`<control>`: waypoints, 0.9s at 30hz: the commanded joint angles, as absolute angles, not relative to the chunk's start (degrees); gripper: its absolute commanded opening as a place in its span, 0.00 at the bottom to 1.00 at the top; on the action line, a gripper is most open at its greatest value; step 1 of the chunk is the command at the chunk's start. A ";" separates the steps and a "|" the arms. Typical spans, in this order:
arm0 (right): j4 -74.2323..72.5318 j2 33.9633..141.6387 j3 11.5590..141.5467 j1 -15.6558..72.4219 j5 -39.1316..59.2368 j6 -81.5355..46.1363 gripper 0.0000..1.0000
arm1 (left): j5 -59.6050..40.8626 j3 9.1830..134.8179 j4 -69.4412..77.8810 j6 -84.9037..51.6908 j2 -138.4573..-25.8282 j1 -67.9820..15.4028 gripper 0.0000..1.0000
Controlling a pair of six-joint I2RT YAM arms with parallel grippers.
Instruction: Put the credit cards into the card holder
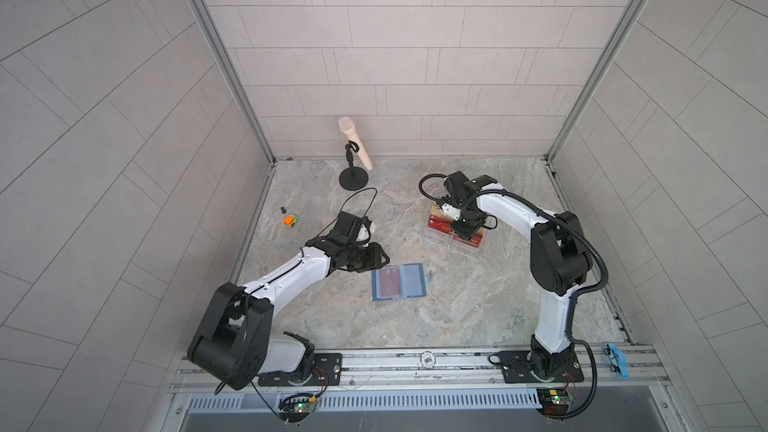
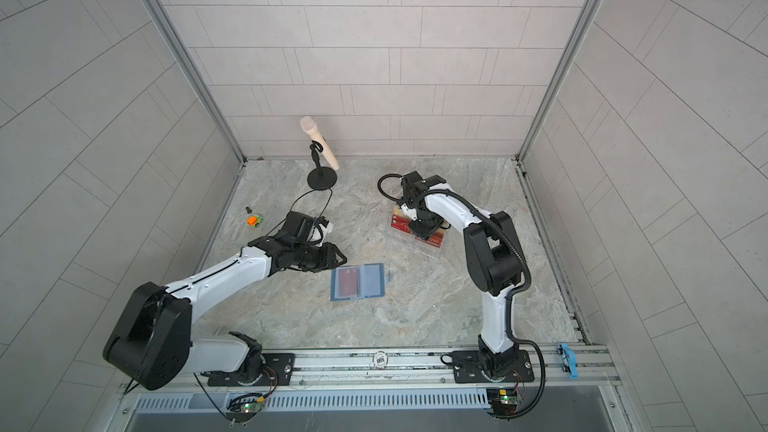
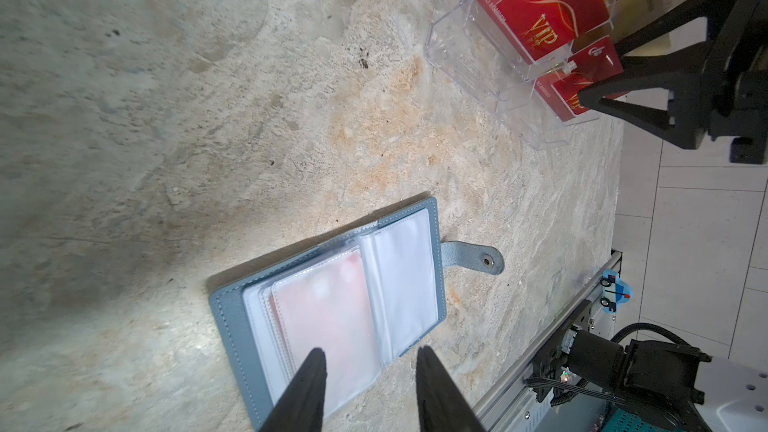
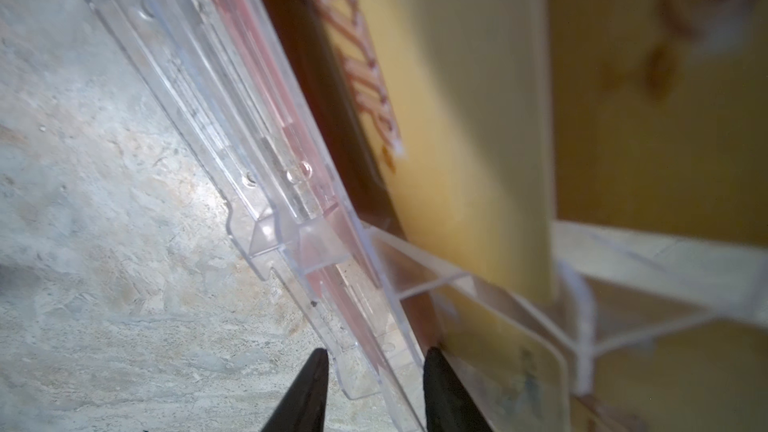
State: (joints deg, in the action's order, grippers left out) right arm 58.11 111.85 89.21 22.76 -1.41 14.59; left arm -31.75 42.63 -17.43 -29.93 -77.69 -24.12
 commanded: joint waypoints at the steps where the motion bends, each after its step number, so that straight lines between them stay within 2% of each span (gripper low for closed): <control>1: 57.82 110.63 88.10 23.48 -2.74 15.34 0.40 | -31.84 43.33 -18.37 -28.77 -77.34 -23.82 0.41; 9: 57.70 109.30 87.88 24.24 -4.81 14.65 0.34 | -31.85 43.44 -18.50 -28.81 -77.52 -23.79 0.40; 23: 56.74 106.87 87.58 25.56 -5.15 14.59 0.33 | -32.05 43.42 -18.70 -28.49 -78.54 -23.77 0.41; 27: 57.02 107.87 87.54 25.58 -5.44 14.48 0.28 | -31.99 43.68 -18.89 -28.39 -78.57 -23.81 0.41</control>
State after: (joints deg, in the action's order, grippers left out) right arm 55.90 108.64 87.72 25.36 -4.82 14.33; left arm -31.86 42.63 -17.61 -29.76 -78.35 -24.12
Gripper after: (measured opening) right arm 0.289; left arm 0.409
